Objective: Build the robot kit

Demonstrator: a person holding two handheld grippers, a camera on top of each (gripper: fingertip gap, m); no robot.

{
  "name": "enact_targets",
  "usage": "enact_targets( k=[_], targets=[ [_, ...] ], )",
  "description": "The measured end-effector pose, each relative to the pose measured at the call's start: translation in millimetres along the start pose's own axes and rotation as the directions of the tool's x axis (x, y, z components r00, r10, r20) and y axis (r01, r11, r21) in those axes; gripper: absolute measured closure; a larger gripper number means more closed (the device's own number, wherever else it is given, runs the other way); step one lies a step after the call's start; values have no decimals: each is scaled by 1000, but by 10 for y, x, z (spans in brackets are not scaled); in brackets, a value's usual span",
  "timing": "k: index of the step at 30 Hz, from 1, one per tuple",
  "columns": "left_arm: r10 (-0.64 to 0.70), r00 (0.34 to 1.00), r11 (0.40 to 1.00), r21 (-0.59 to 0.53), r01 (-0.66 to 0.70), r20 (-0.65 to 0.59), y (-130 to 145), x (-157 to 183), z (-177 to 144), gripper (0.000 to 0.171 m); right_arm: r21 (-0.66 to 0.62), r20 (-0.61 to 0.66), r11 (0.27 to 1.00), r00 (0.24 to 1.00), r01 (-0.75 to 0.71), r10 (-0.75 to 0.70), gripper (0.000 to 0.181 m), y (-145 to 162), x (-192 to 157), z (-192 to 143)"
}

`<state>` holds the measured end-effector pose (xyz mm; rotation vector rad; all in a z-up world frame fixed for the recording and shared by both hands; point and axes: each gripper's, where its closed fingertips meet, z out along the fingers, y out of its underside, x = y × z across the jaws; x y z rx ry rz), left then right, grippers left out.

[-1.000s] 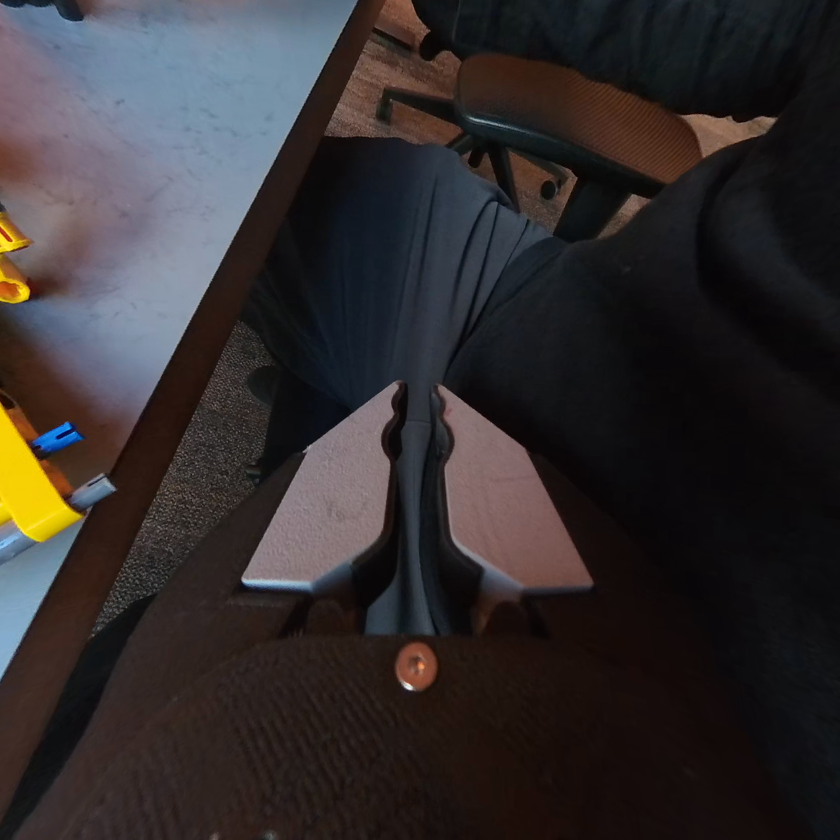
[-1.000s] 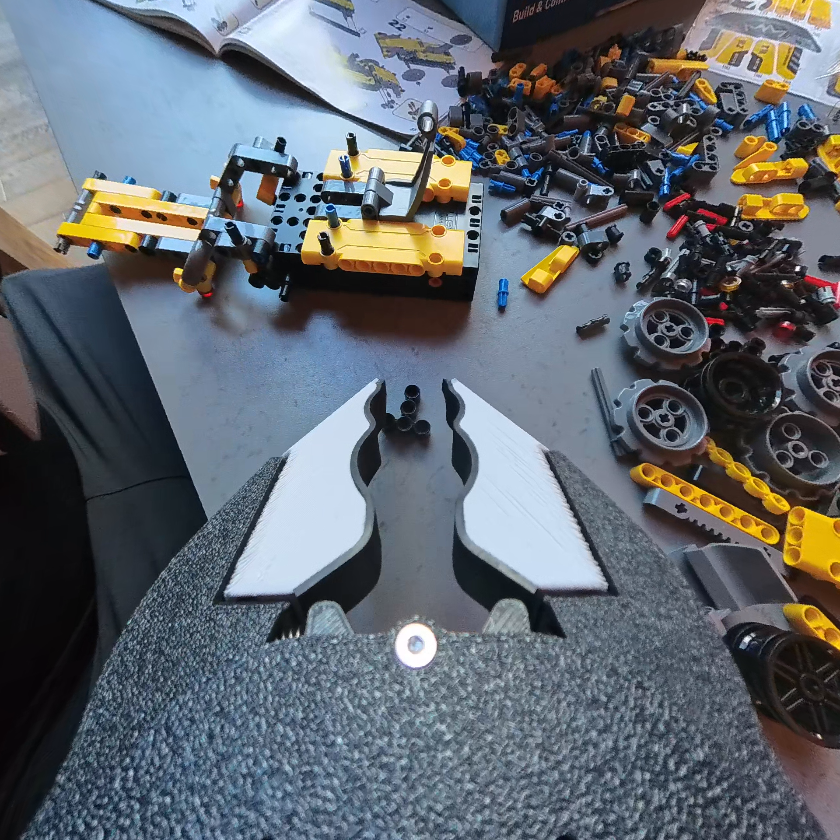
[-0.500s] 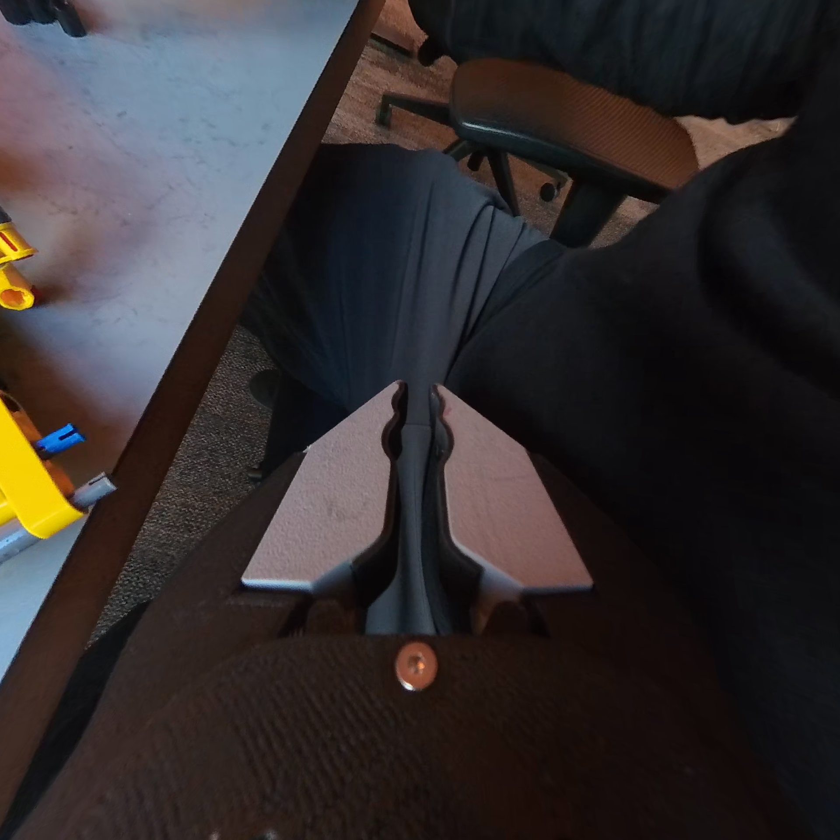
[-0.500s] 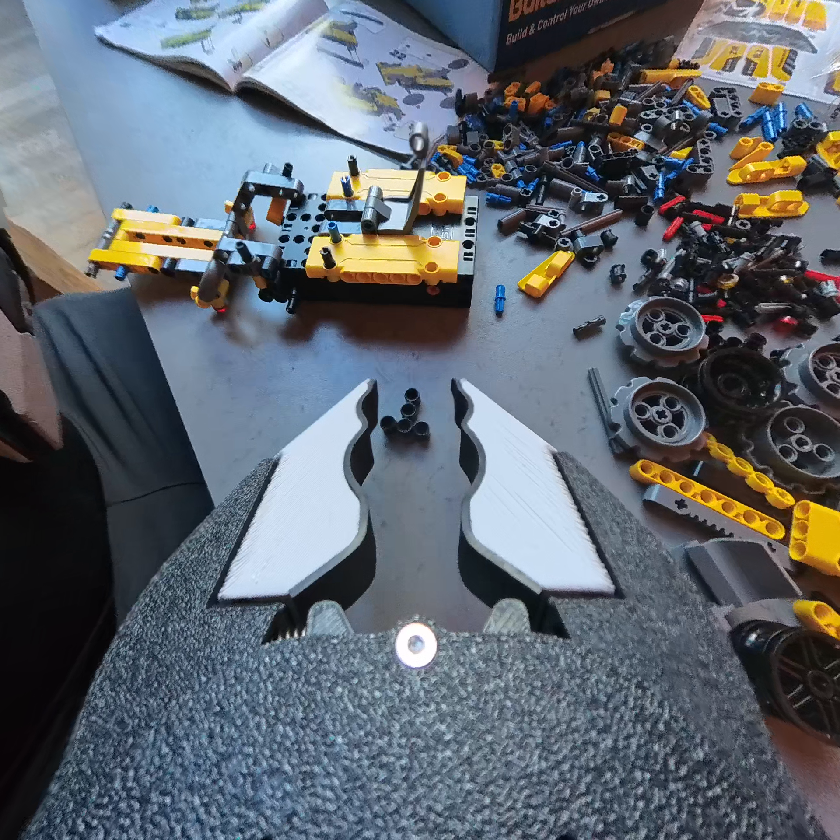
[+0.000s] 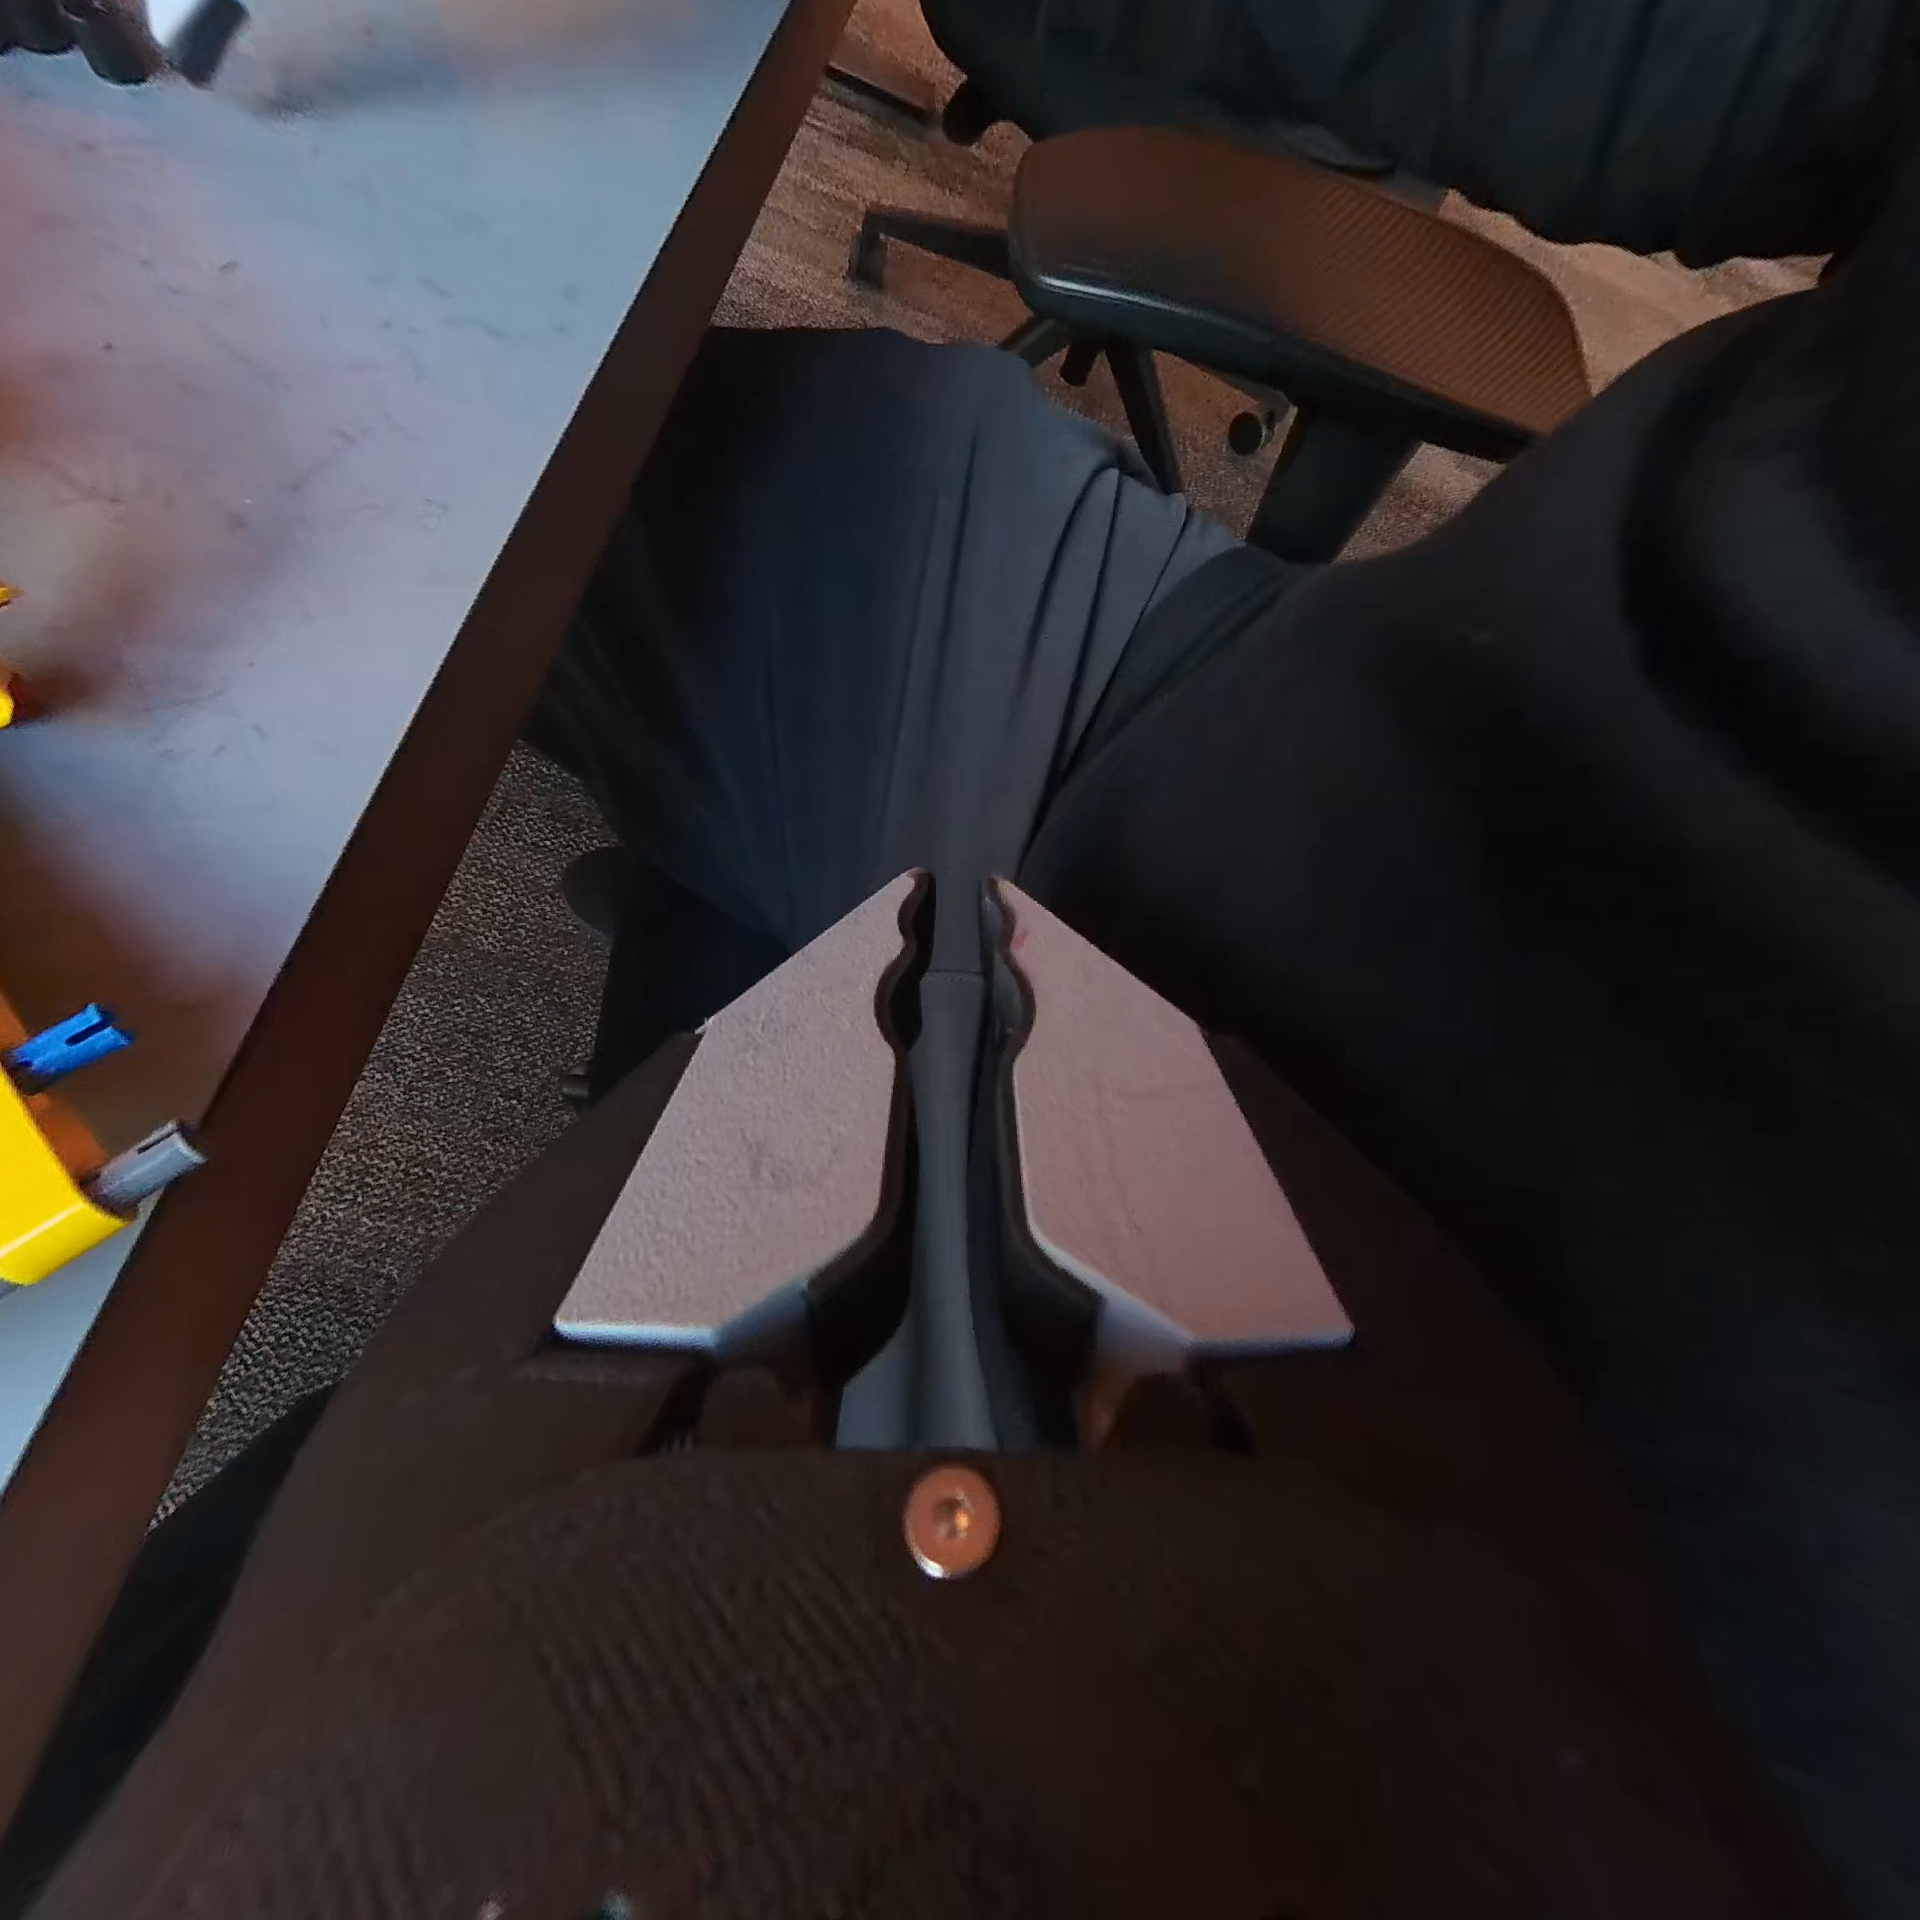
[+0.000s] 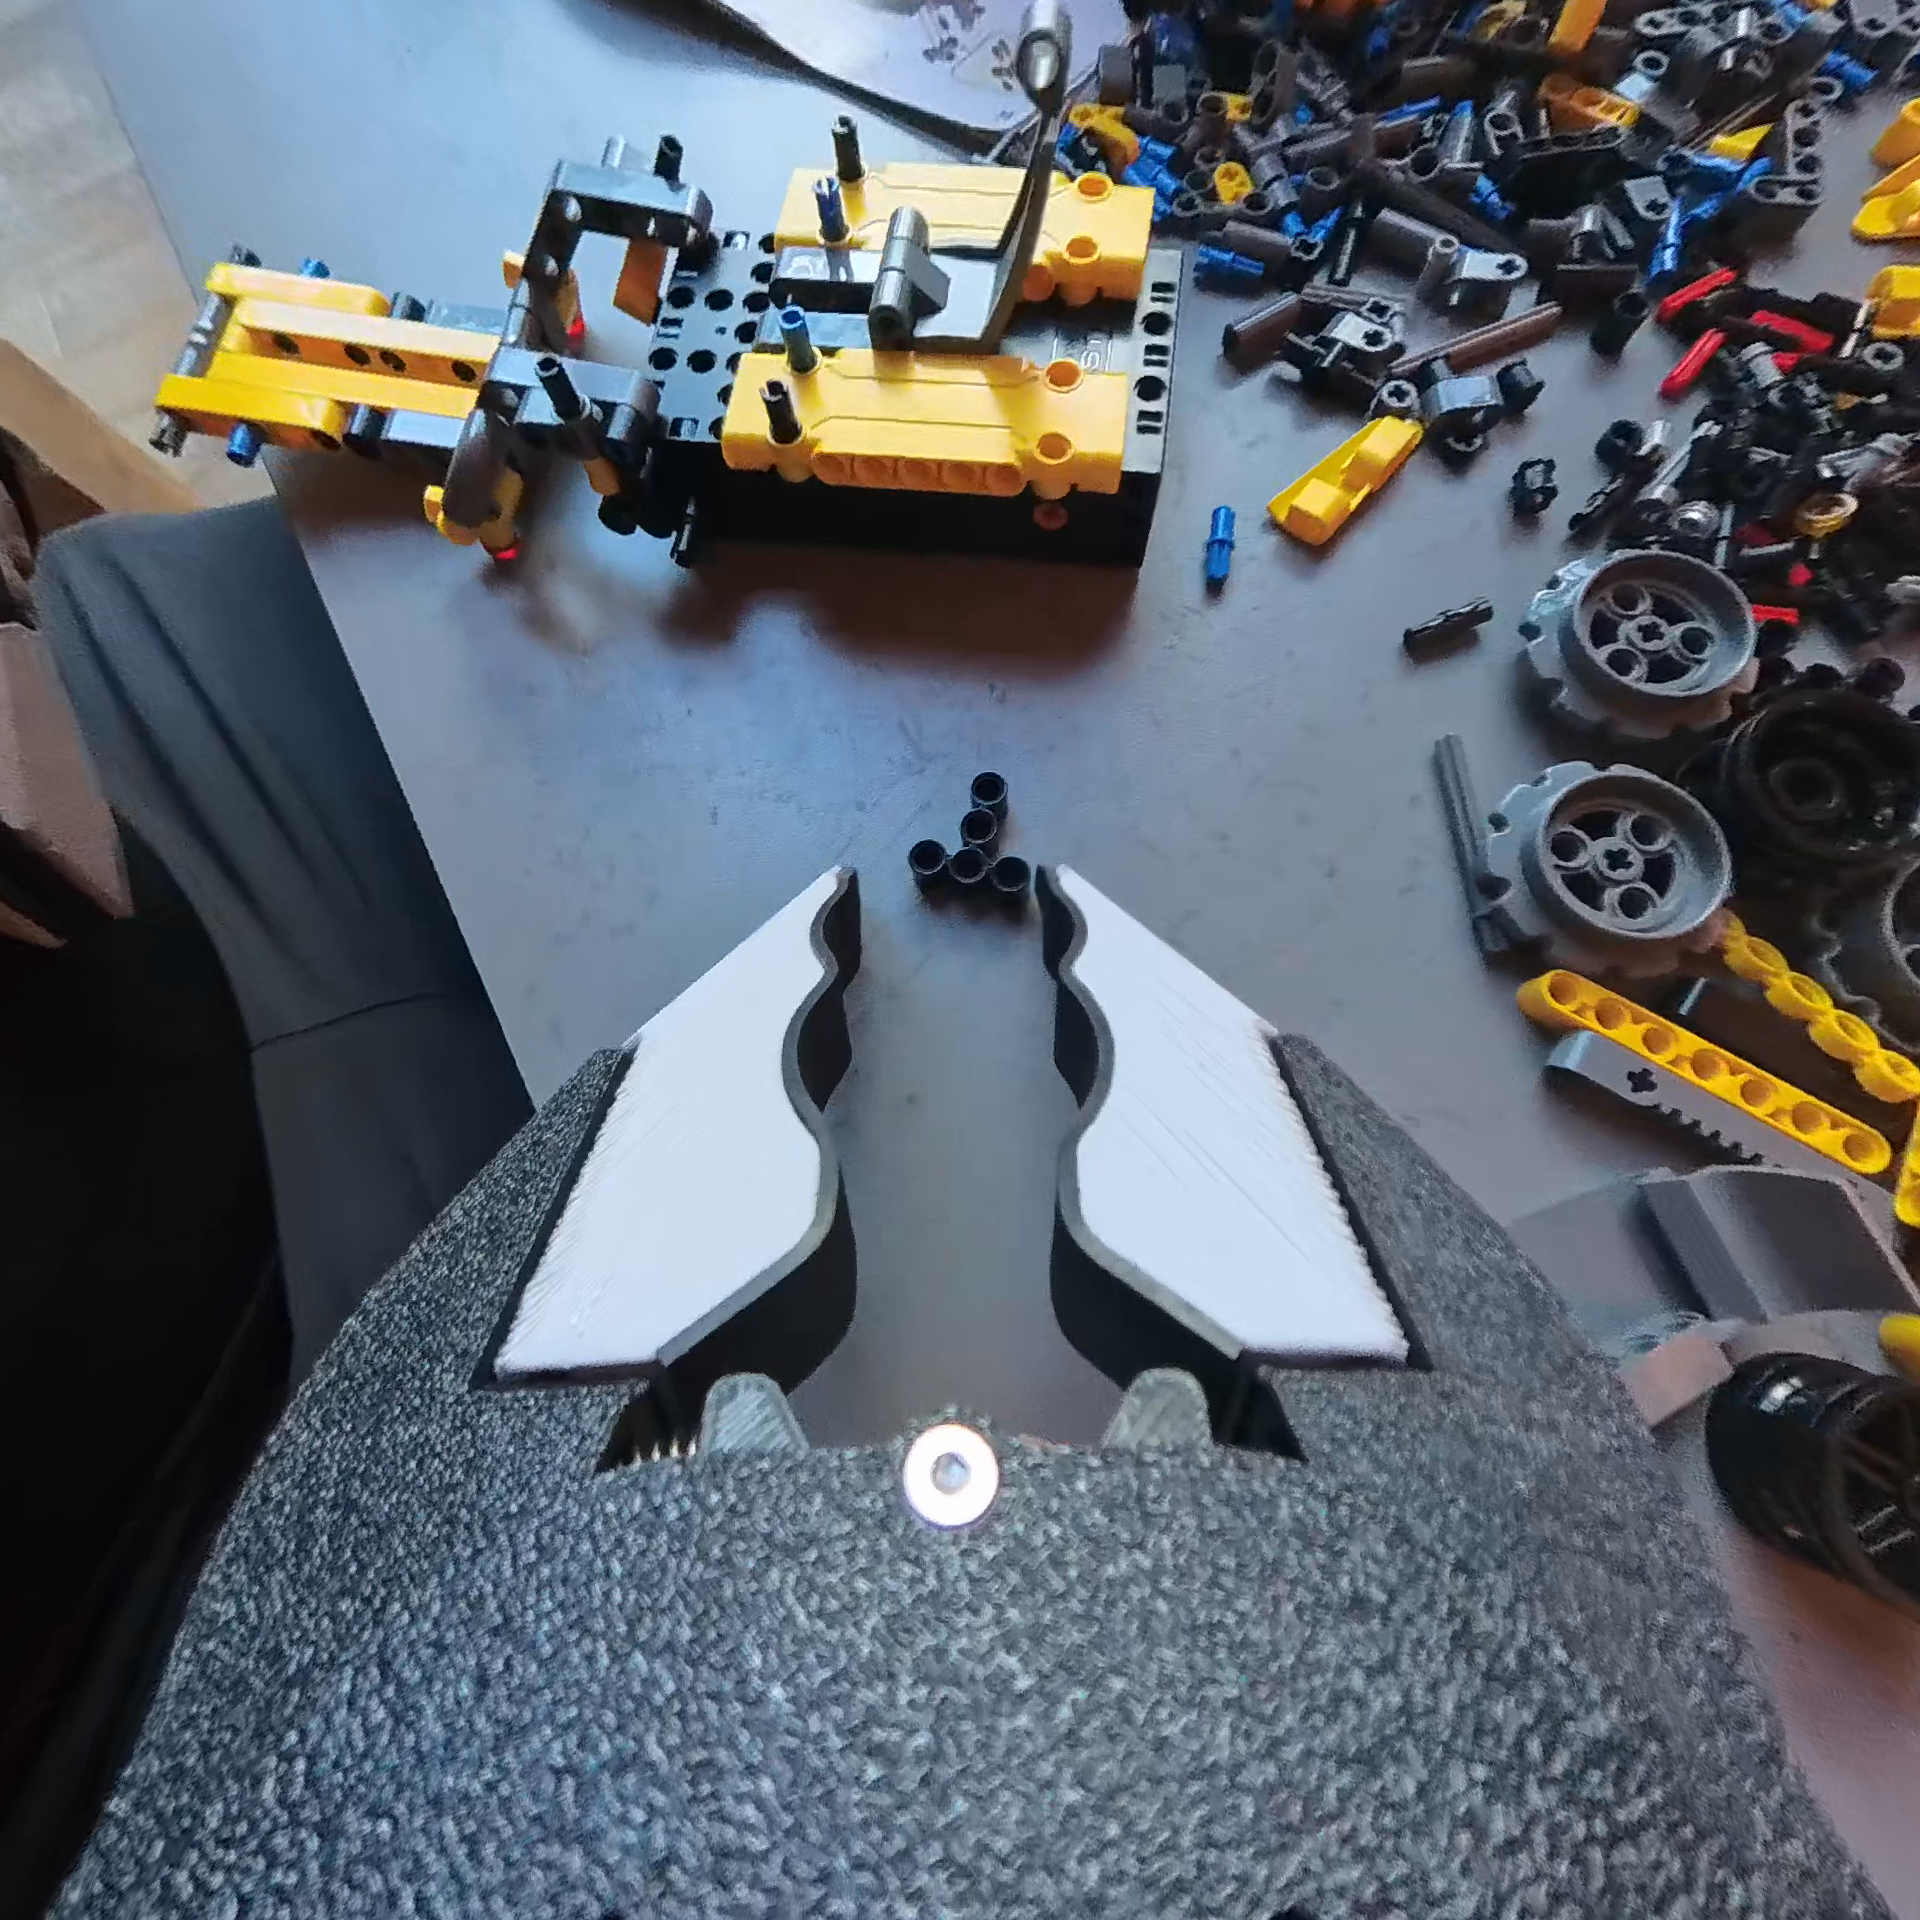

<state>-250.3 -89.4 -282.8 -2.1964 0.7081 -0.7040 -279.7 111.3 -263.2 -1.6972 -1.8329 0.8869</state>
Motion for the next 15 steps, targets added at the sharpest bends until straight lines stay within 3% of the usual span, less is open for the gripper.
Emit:
enact_targets(
  k=[6,15],
  targets=[
    [-7,1000,1000,5,7,-1,1,-11,-10,167,53,-6,998,1000,-23,23,147,-49,15,-61],
    [-3,1000,1000,7,3,5,-5,-14,-17,167,206,-74,976,993,-72,89,134,-207,196,-229]
  ],
)
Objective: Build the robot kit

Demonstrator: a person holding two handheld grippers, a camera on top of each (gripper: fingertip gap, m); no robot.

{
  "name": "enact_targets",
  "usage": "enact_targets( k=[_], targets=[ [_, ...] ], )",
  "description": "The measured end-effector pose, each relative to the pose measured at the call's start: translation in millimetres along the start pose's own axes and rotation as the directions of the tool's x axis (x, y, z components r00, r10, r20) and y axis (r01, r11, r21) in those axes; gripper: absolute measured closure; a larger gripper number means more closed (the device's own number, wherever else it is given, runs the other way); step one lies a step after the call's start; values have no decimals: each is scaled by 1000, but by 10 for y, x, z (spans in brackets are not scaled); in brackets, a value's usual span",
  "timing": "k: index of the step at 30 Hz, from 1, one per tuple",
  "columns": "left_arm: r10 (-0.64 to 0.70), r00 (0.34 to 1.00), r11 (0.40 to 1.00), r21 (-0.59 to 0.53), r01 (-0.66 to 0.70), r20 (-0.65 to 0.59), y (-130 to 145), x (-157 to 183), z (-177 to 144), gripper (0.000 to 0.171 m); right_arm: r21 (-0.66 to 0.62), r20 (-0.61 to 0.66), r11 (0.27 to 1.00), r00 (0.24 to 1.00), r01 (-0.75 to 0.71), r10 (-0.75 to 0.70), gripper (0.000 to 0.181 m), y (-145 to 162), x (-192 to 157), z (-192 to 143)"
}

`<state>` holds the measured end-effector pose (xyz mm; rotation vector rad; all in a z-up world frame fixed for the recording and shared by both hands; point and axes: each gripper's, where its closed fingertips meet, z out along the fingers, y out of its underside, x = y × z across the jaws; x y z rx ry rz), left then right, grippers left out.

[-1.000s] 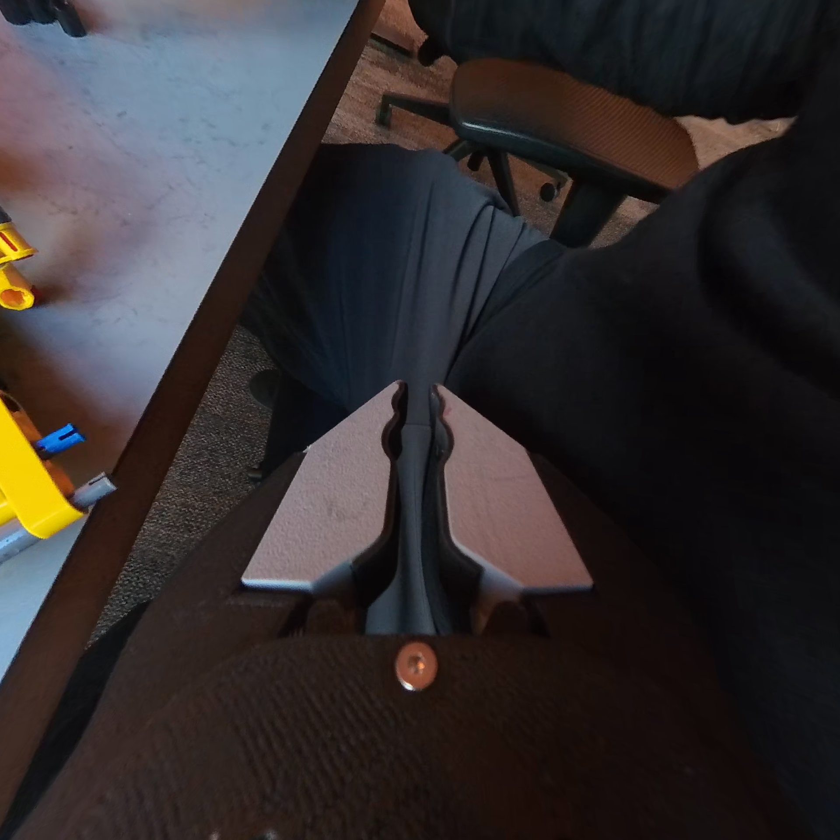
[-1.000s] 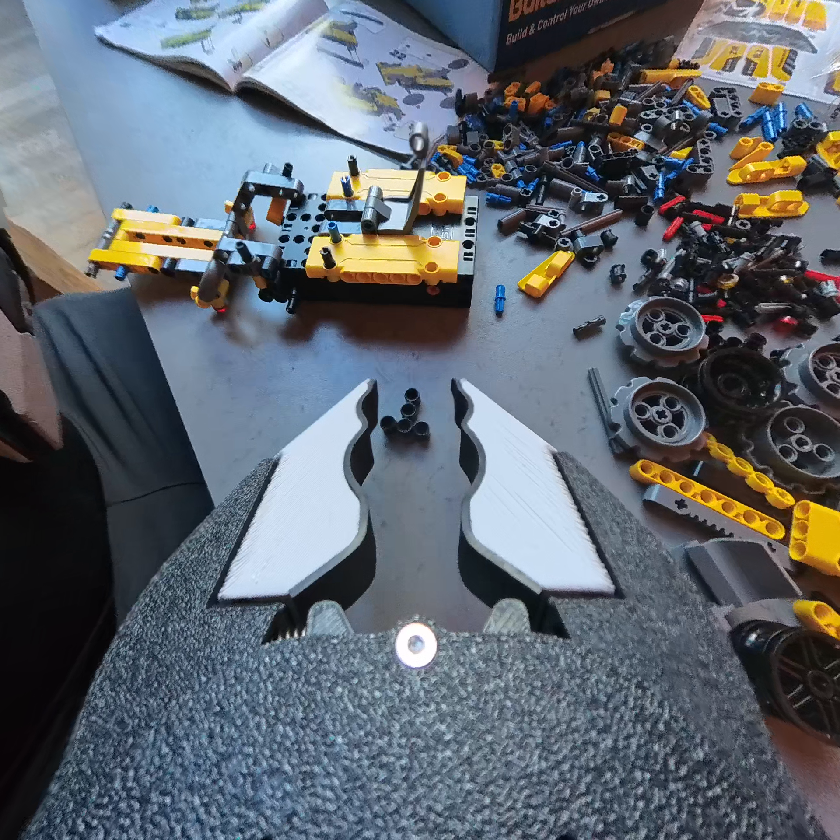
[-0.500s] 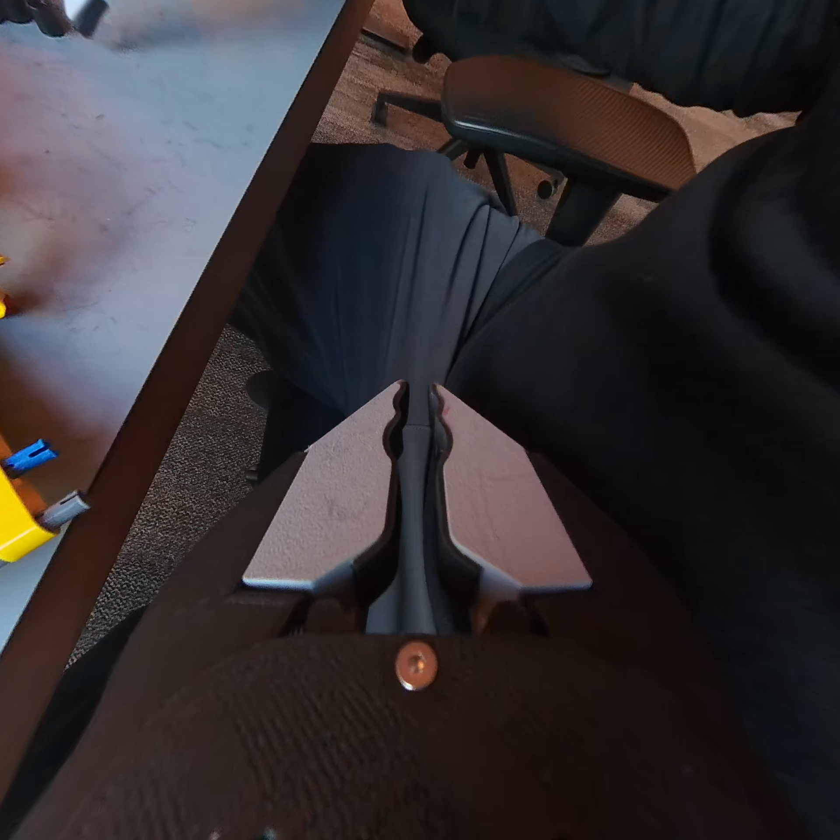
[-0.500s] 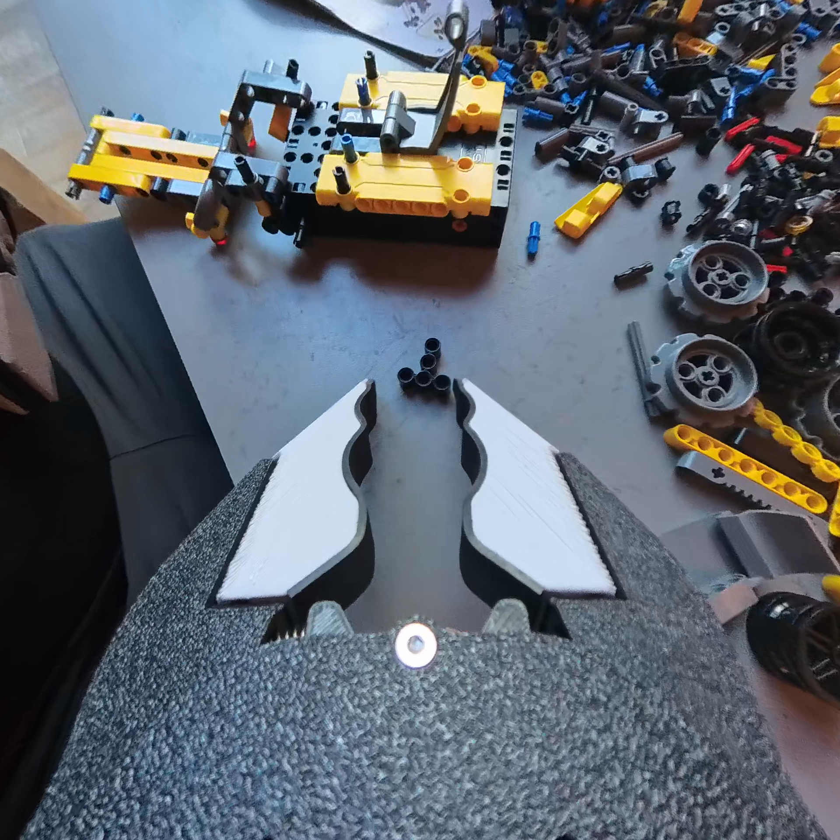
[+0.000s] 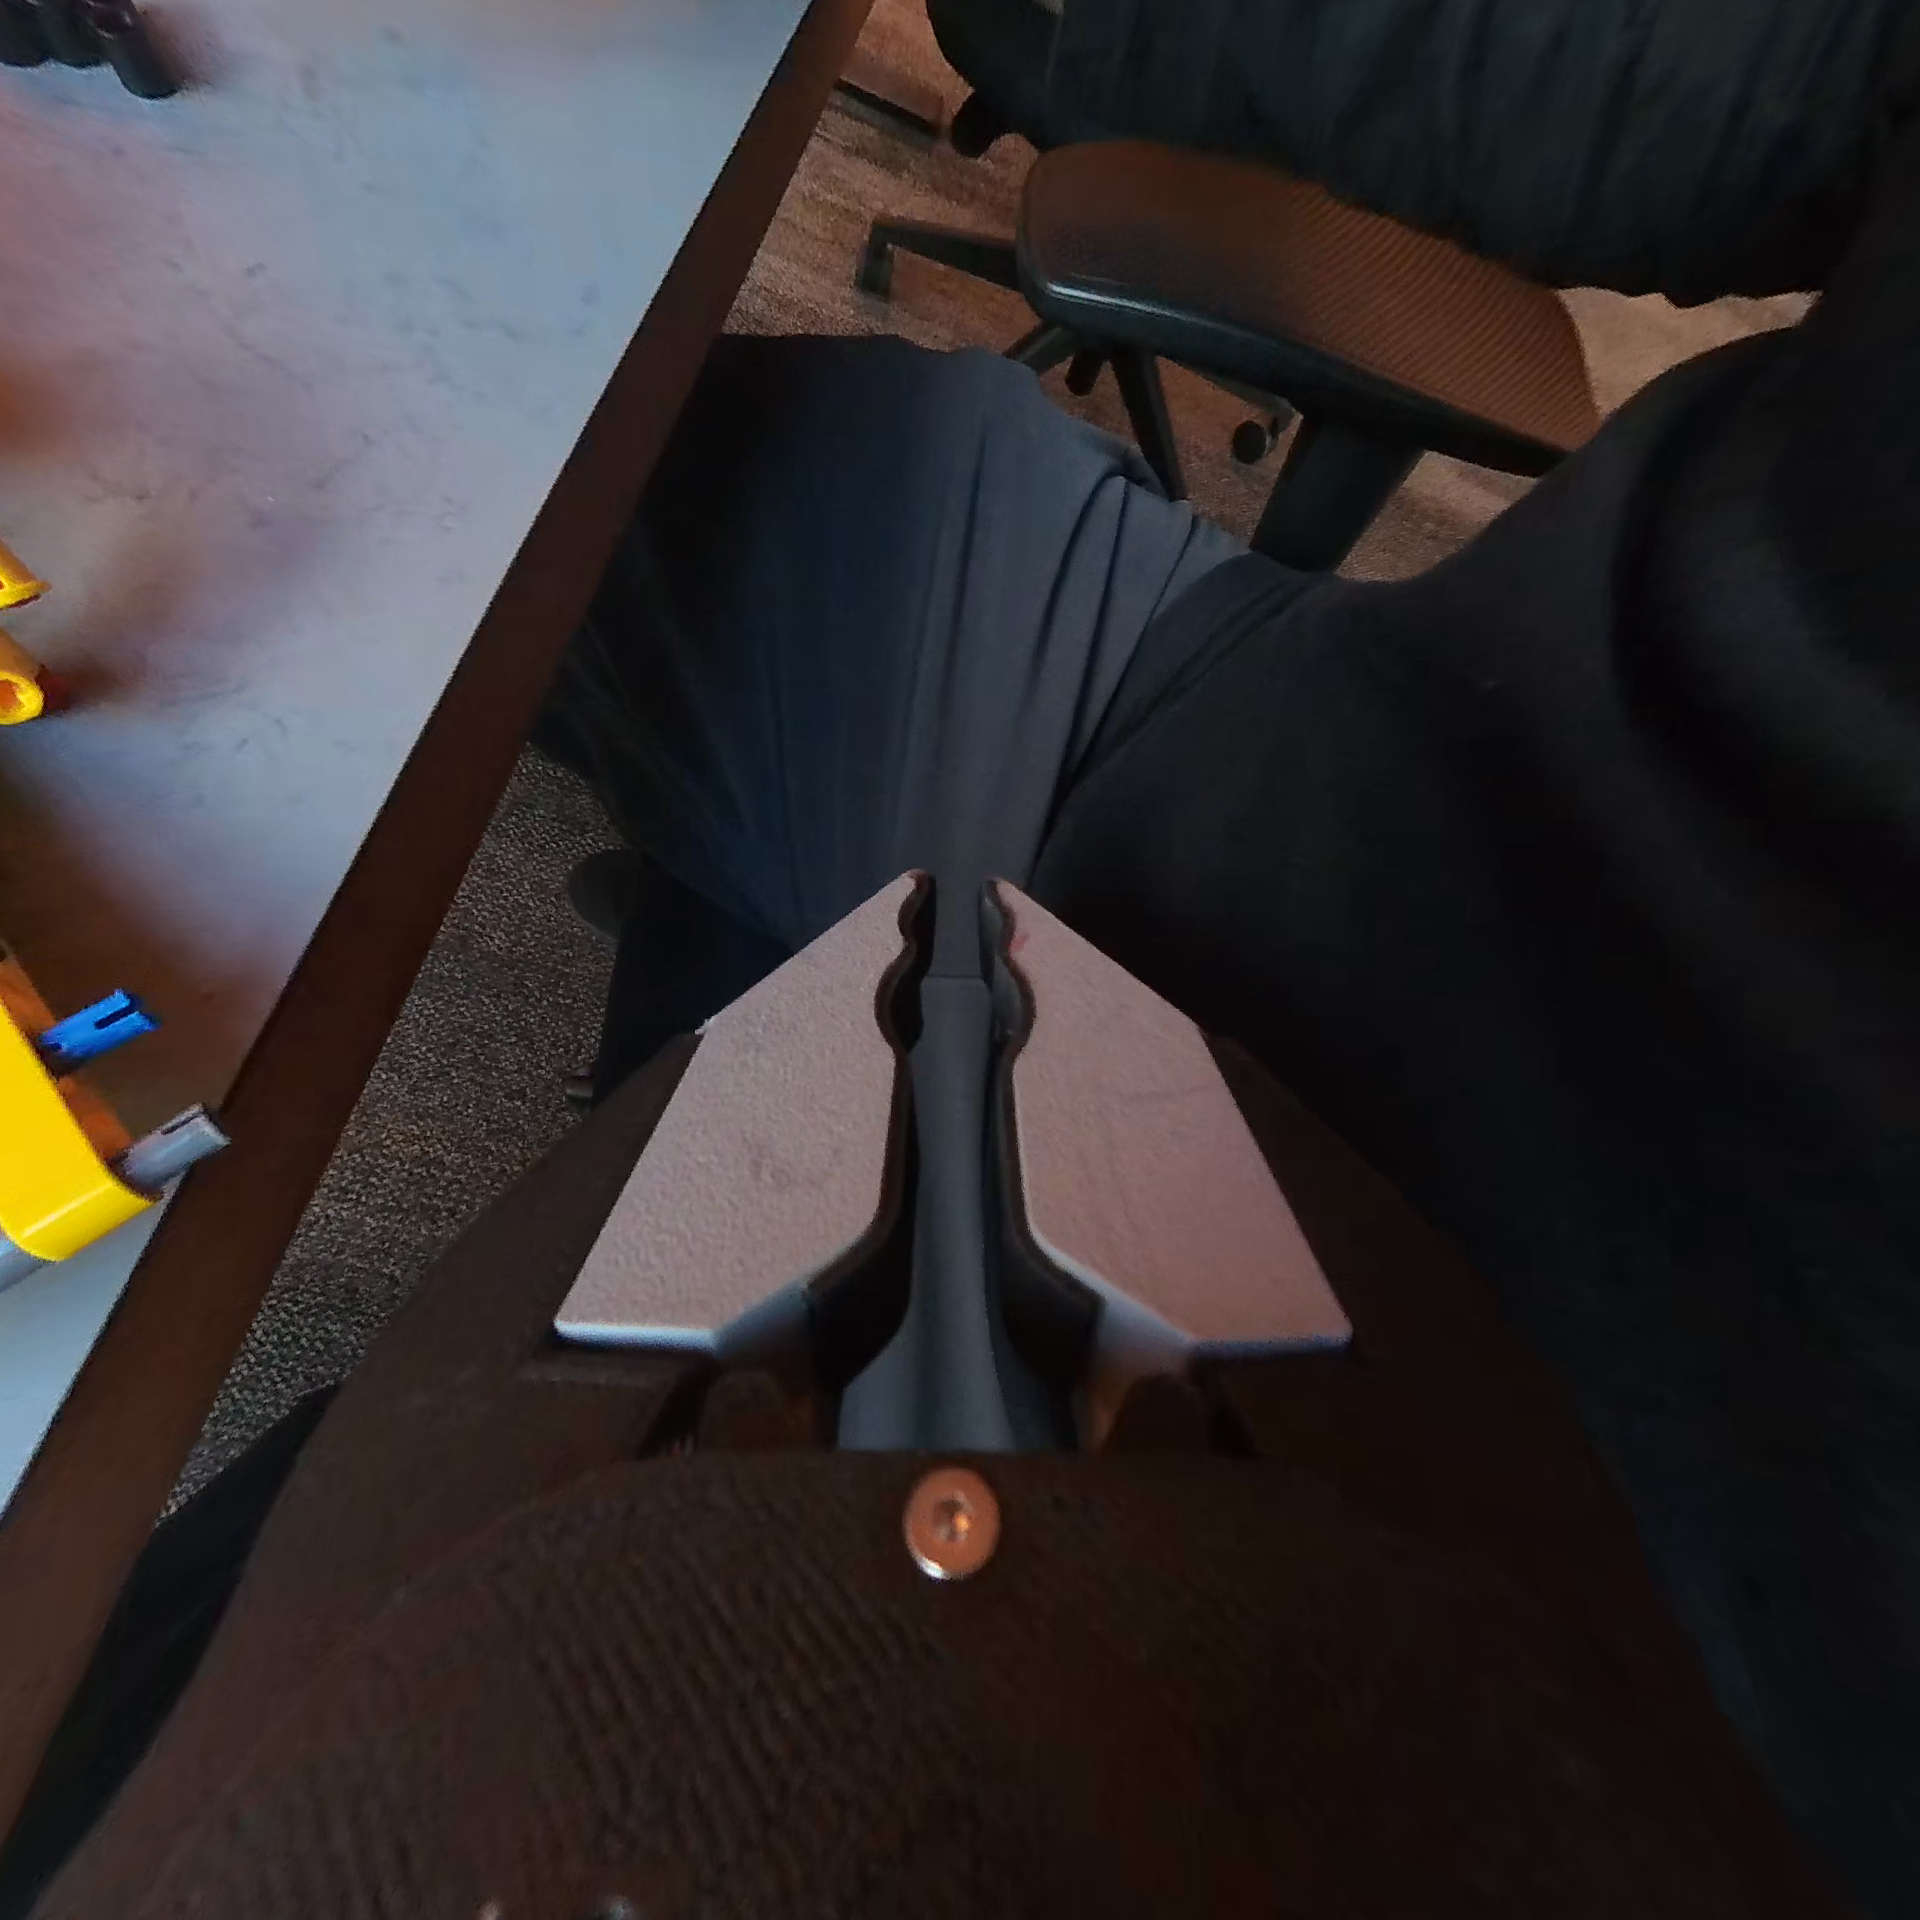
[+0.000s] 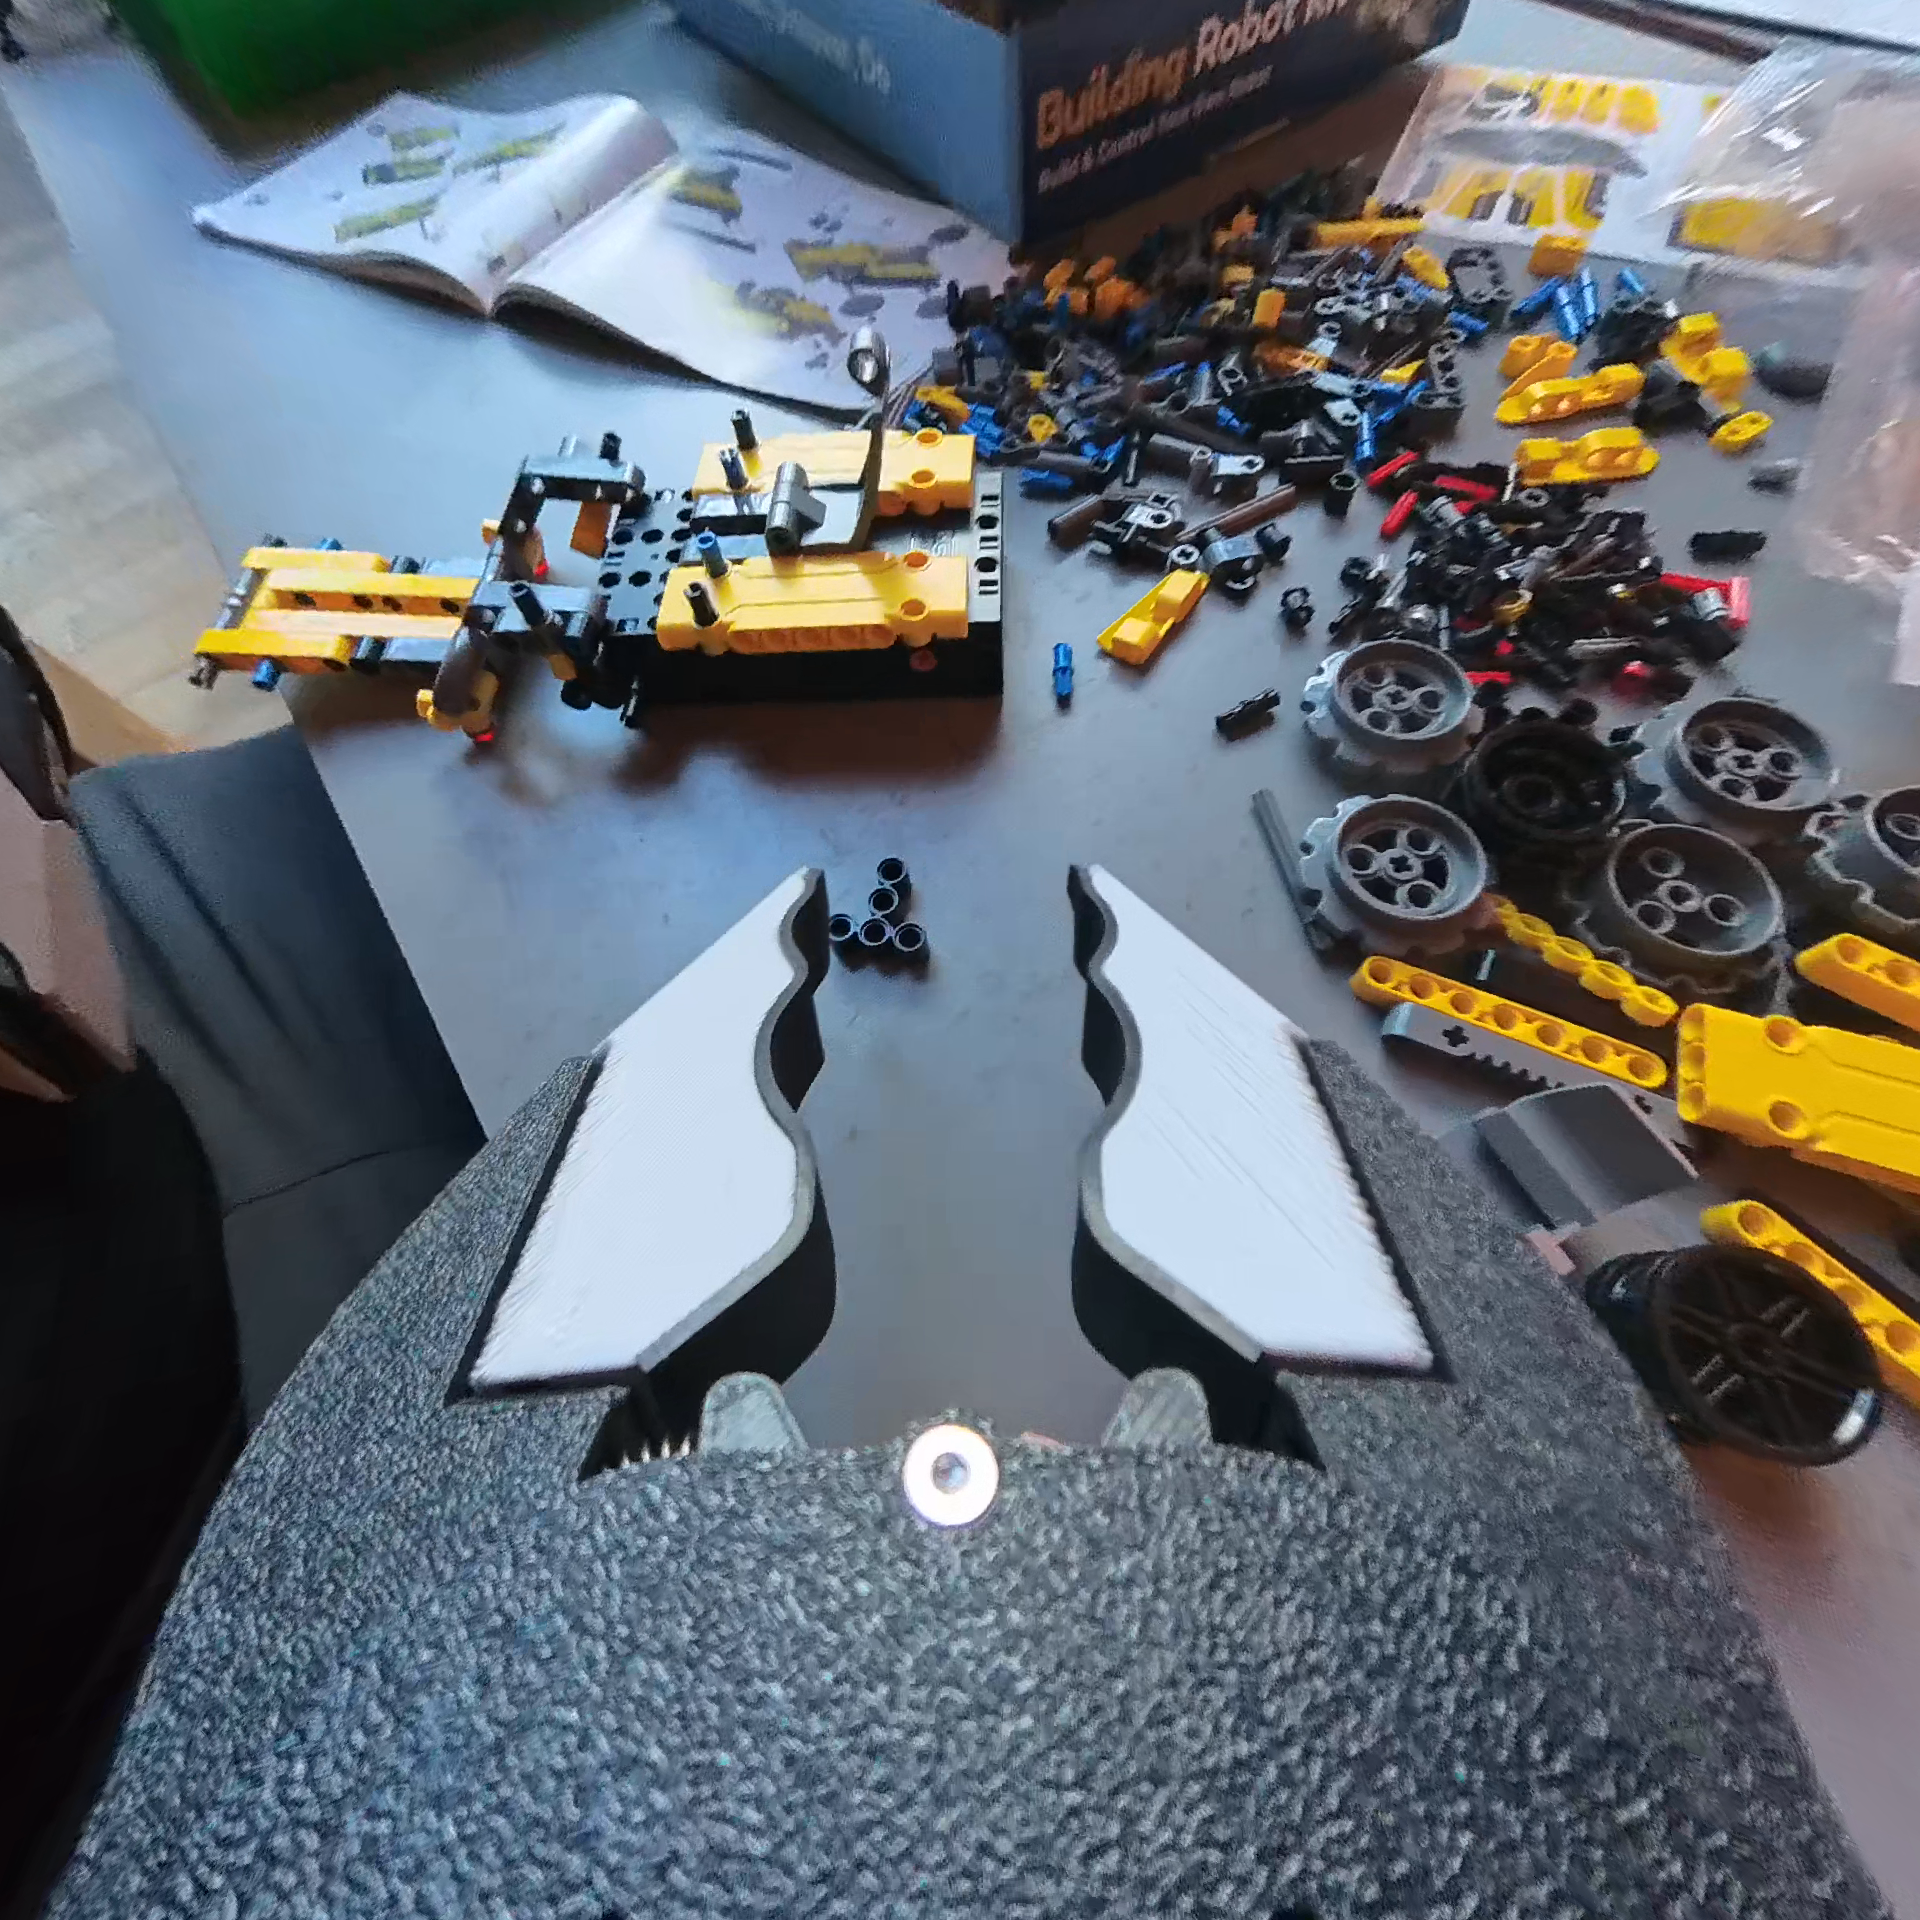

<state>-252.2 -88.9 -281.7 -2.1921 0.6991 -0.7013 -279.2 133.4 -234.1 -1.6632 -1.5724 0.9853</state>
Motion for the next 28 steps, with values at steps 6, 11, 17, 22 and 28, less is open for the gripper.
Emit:
enact_targets(
  k=[6,11,17,22,28],
  targets=[
    [4,1000,1000,11,-4,0,-20,3,-25,167,13,39,999,998,-45,45,131,-16,1,-14],
    [-8,1000,1000,20,8,-8,-24,-5,-40,167,-23,36,1000,999,-10,11,124,29,-32,24],
    [-13,1000,1000,27,13,-9,-30,-15,-58,167,-53,31,999,1000,1,0,124,59,-34,65],
    [-16,1000,999,27,17,-9,-27,-21,-52,167,-31,28,1000,1000,-4,5,124,25,-23,53],
    [-19,1000,1000,17,19,-8,-13,-24,-21,167,-24,33,1000,999,1,0,122,18,-34,47]
  ],
)
